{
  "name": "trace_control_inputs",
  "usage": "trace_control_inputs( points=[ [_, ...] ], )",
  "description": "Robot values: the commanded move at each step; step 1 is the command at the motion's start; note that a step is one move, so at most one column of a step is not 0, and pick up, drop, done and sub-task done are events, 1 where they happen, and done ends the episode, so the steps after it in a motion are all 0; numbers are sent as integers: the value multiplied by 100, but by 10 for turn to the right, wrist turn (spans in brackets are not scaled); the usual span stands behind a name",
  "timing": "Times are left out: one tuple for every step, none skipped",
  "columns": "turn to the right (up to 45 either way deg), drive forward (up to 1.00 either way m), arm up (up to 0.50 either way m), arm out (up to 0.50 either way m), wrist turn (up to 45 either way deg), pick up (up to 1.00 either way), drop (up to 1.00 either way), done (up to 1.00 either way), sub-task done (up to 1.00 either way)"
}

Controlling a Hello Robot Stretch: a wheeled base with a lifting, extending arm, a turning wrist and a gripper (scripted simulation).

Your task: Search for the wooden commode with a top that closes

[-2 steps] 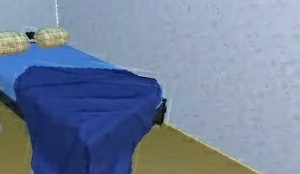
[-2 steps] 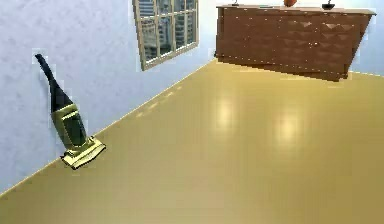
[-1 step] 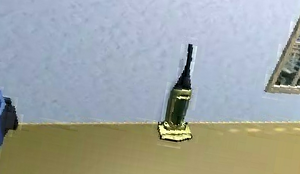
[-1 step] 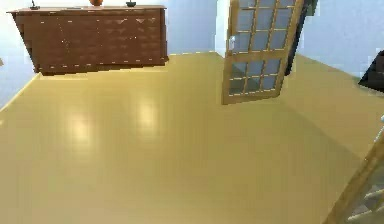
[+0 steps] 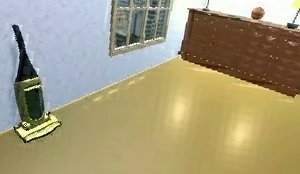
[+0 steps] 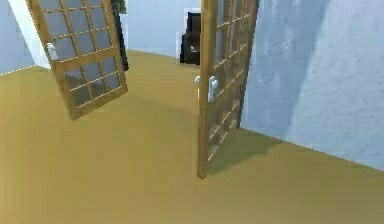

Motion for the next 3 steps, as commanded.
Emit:
trace_control_inputs(
  points=[
    [450,0,0,0,0,0,0,0,0],
    [150,0,0,0,0,0,0,0,0],
    [0,95,0,0,0,0,0,0,0]
  ],
)
